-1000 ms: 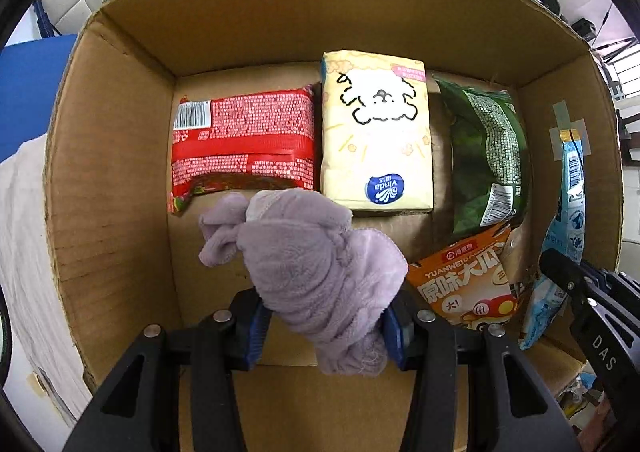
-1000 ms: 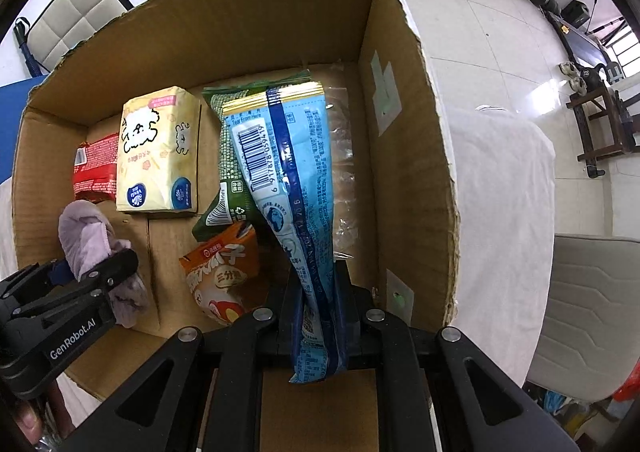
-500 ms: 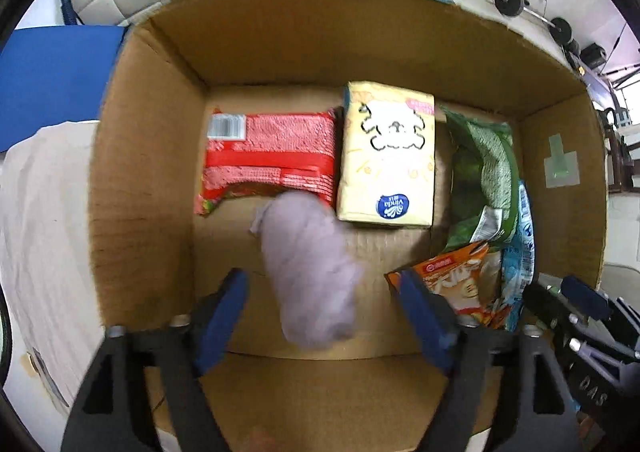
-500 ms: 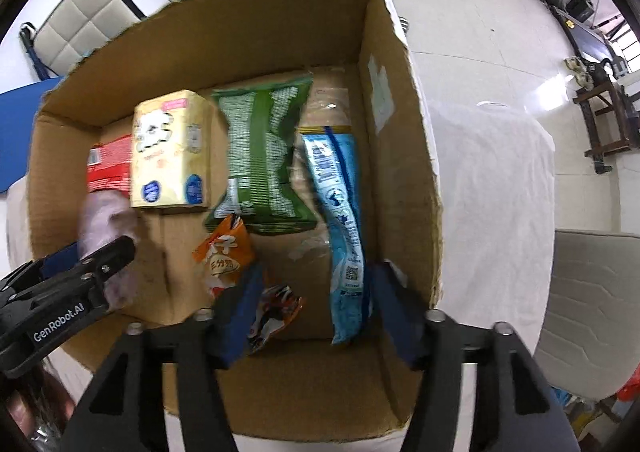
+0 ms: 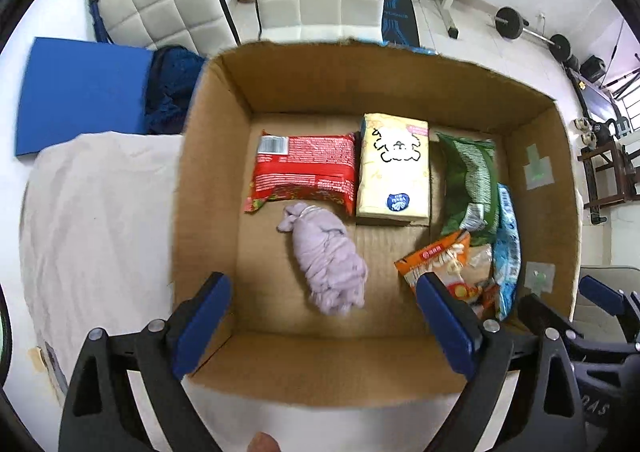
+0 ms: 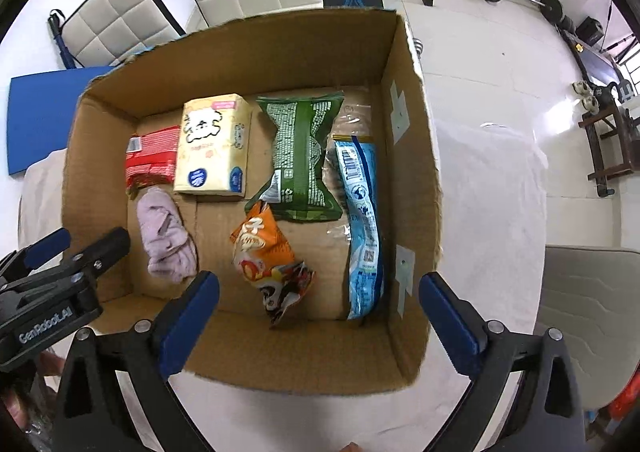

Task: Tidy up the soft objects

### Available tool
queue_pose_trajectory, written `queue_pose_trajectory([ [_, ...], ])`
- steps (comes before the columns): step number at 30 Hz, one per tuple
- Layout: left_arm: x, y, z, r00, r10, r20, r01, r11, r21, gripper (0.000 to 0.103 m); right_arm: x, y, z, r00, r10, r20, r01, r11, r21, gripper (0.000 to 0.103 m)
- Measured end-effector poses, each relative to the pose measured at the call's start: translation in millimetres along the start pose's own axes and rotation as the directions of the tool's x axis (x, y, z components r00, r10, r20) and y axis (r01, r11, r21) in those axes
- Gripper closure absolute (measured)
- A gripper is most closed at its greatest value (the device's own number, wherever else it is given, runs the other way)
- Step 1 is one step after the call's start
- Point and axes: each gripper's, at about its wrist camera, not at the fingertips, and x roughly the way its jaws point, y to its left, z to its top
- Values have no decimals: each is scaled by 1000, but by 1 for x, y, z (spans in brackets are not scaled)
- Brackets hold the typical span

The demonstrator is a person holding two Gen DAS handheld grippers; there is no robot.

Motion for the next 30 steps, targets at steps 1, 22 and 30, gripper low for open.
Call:
queue_pose_trajectory([
  [1, -10, 1, -8, 1000, 9, 28, -9, 1000, 1, 8, -6, -2, -4, 1000, 1, 12, -1, 1000, 1, 1],
  [22, -224, -1, -150, 940, -13, 341, 18, 1000, -11, 8, -231, -8, -175, 911, 67, 406, -72, 997, -1, 1],
  [30, -265, 0, -186, 925, 8, 381, -6, 1000, -6, 8, -284, -7, -229, 891, 100, 442, -95, 995, -34, 1],
])
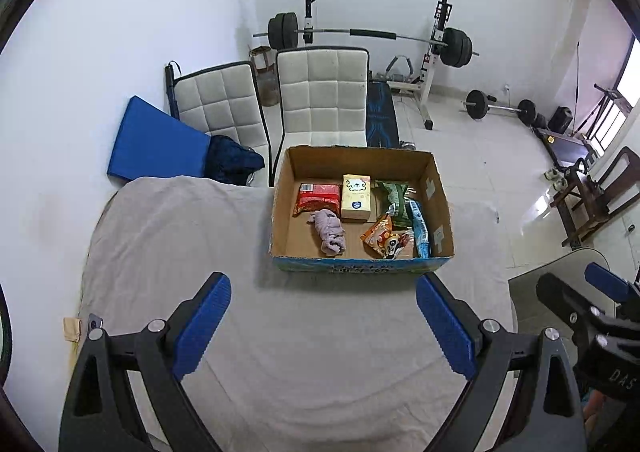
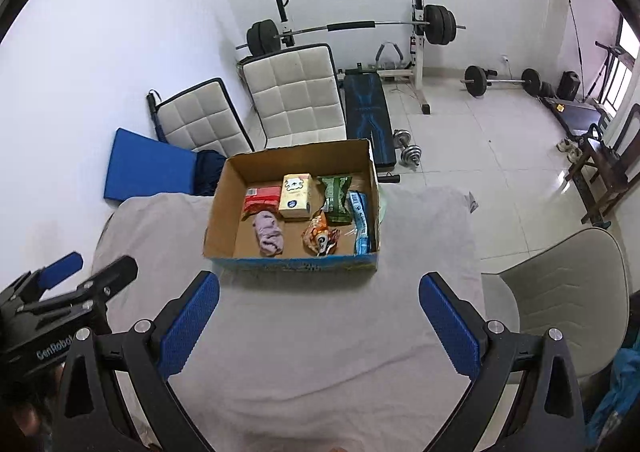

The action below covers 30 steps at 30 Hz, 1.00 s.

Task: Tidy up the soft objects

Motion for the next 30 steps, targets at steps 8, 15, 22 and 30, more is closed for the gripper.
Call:
queue_pose_trajectory([
  [8, -22, -5, -7, 1000, -5, 28, 5, 1000, -1, 8, -45, 3, -19, 1000, 2, 15, -1, 1000, -14, 1],
  [15, -23, -7, -9, 999, 5, 53, -5, 1000, 4, 0, -50, 1, -13, 996, -60, 64, 62, 998, -17, 0],
  [22, -25, -4, -4, 996, 31, 79, -30, 1000, -6, 0, -46, 3, 4, 991, -80, 109, 83, 996, -24, 0],
  [30, -19, 0, 5, 994, 51, 96, -49, 999, -22, 0, -37, 9, 13, 988, -91, 123, 97, 994, -44, 0],
])
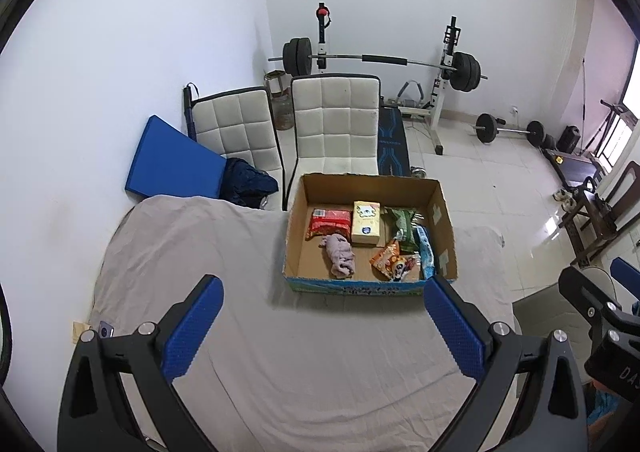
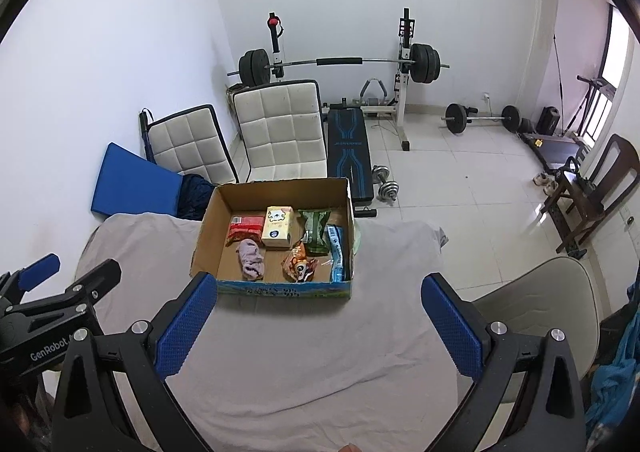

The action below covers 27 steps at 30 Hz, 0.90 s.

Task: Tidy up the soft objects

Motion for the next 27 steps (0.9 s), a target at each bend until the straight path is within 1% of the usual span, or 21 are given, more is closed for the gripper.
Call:
queue_pose_trajectory([
  [7, 0, -1, 3, 1000, 9, 13, -9, 1000, 6, 0, 4, 3, 2, 1000, -14, 3, 14, 1000, -9, 0],
  [27, -5, -2, 3, 1000, -12, 15, 12, 1000, 8, 0, 13, 2, -1, 1000, -25, 8, 25, 1000, -2, 0],
])
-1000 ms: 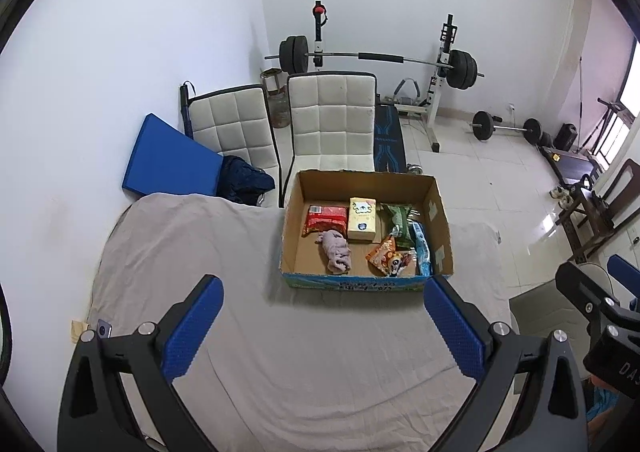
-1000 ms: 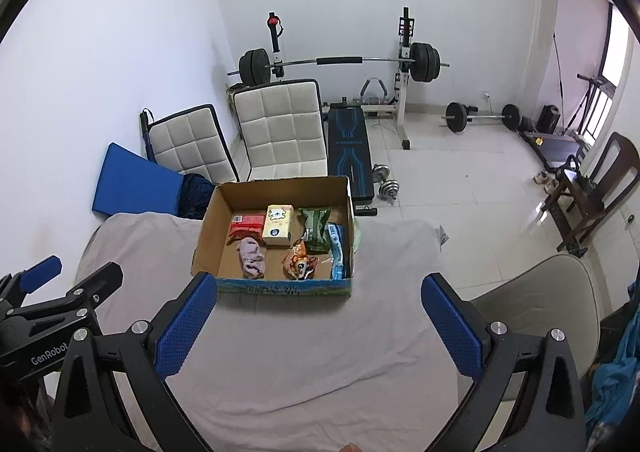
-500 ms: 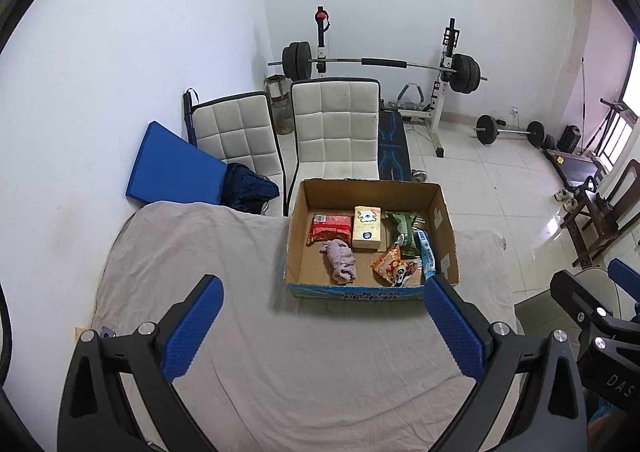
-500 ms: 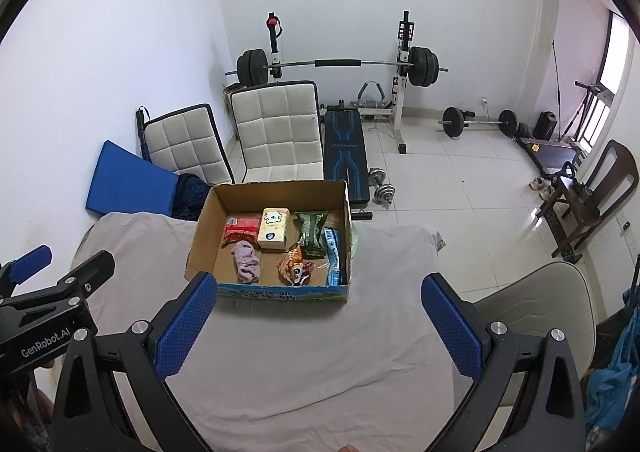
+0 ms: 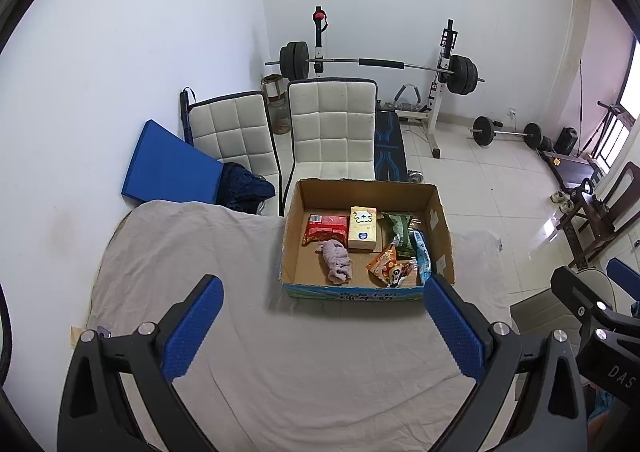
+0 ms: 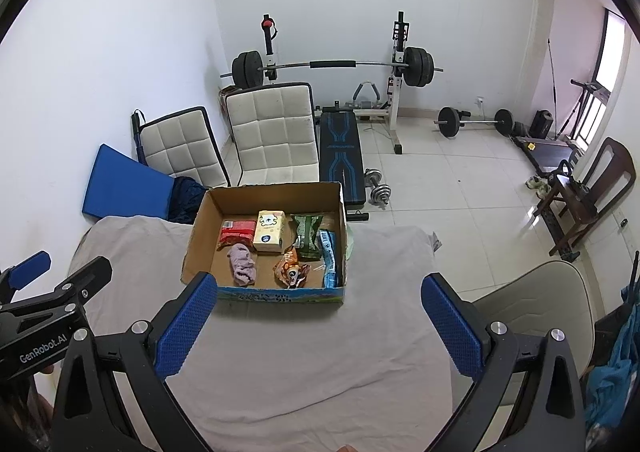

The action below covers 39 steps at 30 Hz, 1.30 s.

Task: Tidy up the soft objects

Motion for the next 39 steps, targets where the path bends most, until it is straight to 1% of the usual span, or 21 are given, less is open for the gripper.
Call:
queue_pose_trajectory([
  [39, -4, -3, 0, 1000, 3, 16, -3, 1000, -5, 0, -2, -4, 0, 1000, -3, -7, 3, 1000, -1, 0],
])
